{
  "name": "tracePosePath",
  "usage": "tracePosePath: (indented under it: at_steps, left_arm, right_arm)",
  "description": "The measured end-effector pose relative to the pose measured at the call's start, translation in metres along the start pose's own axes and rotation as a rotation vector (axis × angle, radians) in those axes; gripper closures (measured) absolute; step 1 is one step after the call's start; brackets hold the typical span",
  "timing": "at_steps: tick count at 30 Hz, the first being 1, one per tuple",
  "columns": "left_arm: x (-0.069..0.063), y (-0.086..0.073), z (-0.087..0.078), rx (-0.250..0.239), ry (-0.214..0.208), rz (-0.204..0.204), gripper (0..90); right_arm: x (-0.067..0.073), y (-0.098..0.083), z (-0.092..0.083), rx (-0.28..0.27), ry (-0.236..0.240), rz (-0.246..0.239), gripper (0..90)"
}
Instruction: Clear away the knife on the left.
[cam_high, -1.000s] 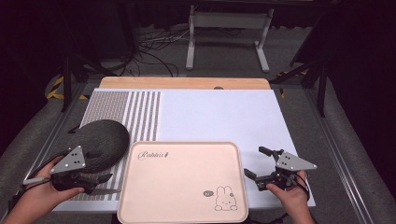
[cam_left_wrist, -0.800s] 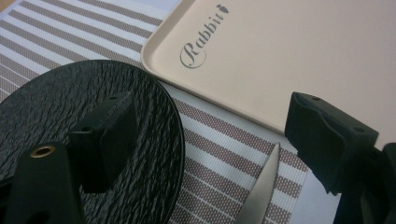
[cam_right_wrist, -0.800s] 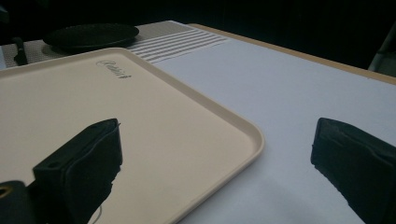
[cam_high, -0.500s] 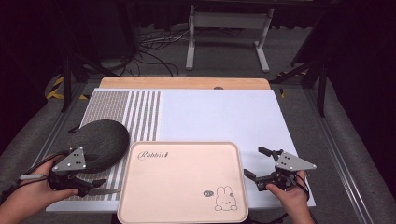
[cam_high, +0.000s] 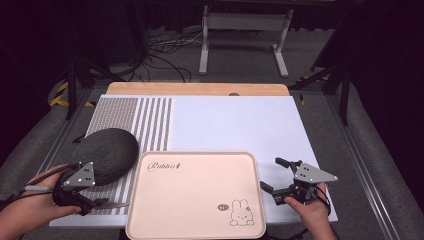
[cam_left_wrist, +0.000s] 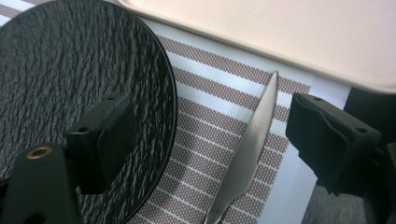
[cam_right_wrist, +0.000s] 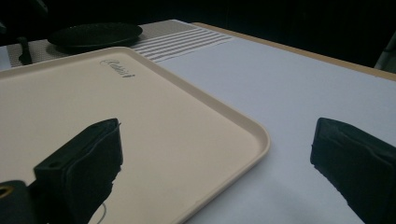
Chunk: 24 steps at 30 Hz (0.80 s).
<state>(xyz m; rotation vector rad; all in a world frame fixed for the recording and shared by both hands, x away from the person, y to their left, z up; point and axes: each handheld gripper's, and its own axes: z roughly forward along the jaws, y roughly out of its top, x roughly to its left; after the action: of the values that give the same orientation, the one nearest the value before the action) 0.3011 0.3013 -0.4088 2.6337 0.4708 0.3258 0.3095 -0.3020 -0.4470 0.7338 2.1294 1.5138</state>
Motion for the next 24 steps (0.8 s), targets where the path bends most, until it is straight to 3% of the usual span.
tracePosePath:
  at_steps: [4, 8, 14, 24]
  left_arm:
    - [0.0, -0.001, 0.002, 0.047, -0.009, 0.016, 17.7]
    - [-0.001, -0.003, 0.006, 0.124, -0.025, 0.045, 18.4]
    - [0.0, -0.005, 0.01, 0.169, -0.04, 0.051, 18.0]
    - [0.006, -0.013, 0.018, 0.303, -0.073, 0.102, 24.6]
  right_arm:
    - [0.0, 0.0, 0.0, -0.001, 0.001, 0.0, 3.1]
    - [0.0, 0.0, 0.0, -0.002, 0.005, 0.001, 3.2]
    - [0.0, -0.001, 0.001, -0.004, 0.013, 0.007, 3.3]
    - [0.0, -0.001, 0.001, -0.001, 0.018, 0.005, 3.3]
